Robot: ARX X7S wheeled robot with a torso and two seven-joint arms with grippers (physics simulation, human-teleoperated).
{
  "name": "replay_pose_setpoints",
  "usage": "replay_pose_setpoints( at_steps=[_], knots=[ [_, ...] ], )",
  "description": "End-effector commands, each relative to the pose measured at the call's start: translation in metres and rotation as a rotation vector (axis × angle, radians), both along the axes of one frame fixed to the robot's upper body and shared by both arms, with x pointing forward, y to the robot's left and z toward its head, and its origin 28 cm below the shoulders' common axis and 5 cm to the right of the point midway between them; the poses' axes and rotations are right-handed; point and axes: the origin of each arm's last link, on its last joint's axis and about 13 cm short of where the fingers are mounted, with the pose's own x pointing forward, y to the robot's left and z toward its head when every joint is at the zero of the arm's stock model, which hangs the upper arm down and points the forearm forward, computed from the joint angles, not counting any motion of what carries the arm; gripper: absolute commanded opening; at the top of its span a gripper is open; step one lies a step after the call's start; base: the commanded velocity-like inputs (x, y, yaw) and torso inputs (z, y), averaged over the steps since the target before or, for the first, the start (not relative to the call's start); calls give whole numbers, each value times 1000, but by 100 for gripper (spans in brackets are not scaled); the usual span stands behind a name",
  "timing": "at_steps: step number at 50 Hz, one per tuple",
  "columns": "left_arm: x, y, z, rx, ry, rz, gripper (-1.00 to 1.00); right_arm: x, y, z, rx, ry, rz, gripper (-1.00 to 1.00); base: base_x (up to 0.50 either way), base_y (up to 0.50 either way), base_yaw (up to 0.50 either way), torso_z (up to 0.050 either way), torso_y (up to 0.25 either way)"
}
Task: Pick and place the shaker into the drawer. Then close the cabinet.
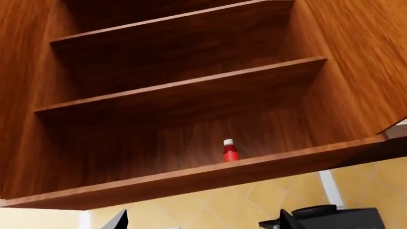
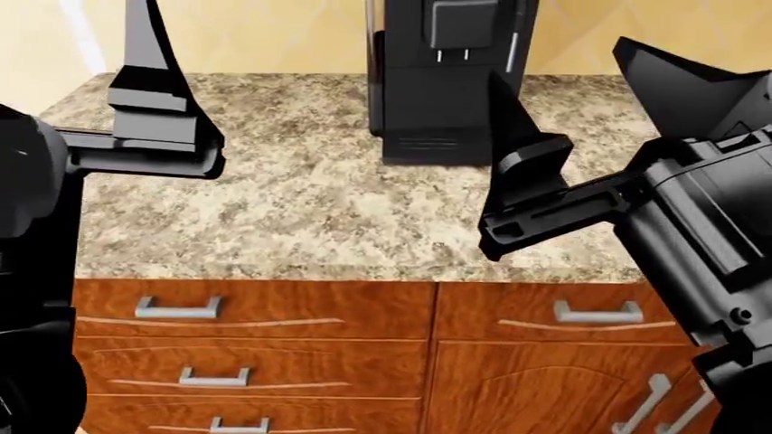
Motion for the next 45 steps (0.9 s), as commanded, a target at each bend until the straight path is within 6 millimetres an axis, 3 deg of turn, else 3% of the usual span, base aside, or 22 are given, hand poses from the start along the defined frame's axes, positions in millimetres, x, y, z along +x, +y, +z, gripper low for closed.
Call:
replay_pose_setpoints(
  at_steps=[1, 14, 38, 45],
  knots=[
    [-4, 0, 4, 12, -16, 7, 100, -2, 2, 7, -15, -11, 13, 100, 503, -220, 0, 0, 0],
    [-8, 7, 20, -52, -63, 46, 100, -26, -8, 34, 79, -174, -32, 100, 502, -190, 0, 0, 1],
    [-11, 13, 28, -71, -76, 77, 100, -39, -8, 50, 89, -219, -49, 100, 501, -71, 0, 0, 1],
    [-12, 13, 28, -72, -74, 75, 100, -36, -12, 53, 132, -176, -94, 100, 0, 0, 0, 0, 2]
  ],
)
